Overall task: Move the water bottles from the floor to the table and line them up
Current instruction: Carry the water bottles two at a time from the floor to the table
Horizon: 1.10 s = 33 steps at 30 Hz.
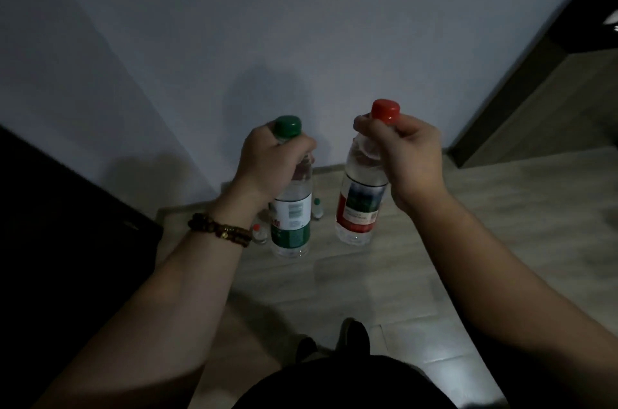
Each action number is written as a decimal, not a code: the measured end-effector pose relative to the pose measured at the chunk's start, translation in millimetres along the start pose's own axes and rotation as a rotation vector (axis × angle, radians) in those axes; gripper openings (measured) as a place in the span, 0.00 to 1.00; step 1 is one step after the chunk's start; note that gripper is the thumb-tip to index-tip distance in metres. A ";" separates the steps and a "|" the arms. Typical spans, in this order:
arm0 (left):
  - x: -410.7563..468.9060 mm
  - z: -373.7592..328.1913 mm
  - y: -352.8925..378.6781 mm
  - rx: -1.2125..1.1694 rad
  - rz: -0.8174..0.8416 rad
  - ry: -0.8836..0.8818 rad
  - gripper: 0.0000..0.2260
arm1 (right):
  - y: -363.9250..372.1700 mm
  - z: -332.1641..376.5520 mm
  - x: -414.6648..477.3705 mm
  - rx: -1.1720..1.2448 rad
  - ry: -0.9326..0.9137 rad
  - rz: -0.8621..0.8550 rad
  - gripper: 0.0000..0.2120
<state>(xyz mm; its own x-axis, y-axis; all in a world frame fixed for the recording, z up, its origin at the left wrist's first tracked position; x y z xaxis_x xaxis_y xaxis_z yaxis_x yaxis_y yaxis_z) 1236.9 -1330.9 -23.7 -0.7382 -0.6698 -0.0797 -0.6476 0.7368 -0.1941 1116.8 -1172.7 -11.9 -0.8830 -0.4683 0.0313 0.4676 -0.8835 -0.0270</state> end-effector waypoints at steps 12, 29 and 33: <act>-7.1 -37.7 140.7 0.050 0.249 0.015 0.09 | -128.4 -1.5 -36.2 -0.102 0.006 -0.261 0.10; -23.1 -113.3 455.6 0.025 0.329 0.096 0.08 | -445.4 -2.0 14.2 -0.137 -0.022 -0.288 0.10; -18.4 -130.1 529.5 0.026 0.342 0.103 0.14 | -520.9 -0.5 29.1 -0.165 -0.004 -0.329 0.10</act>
<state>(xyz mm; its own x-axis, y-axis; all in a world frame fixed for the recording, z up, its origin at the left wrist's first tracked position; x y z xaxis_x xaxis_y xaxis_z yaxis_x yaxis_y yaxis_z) 883.0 -916.5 2.2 -0.9274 -0.3713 -0.0454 -0.3559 0.9132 -0.1984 847.5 -726.1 2.6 -0.9848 -0.1598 0.0686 0.1457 -0.9735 -0.1761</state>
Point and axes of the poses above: each hand's wrist, its own x-axis towards the middle knuckle, its own y-axis out of the palm, z = x × y, the point moved 1 cm from there along x, towards the middle knuckle, and after that the axes turned 1 degree about -x, right-handed, at the moved point
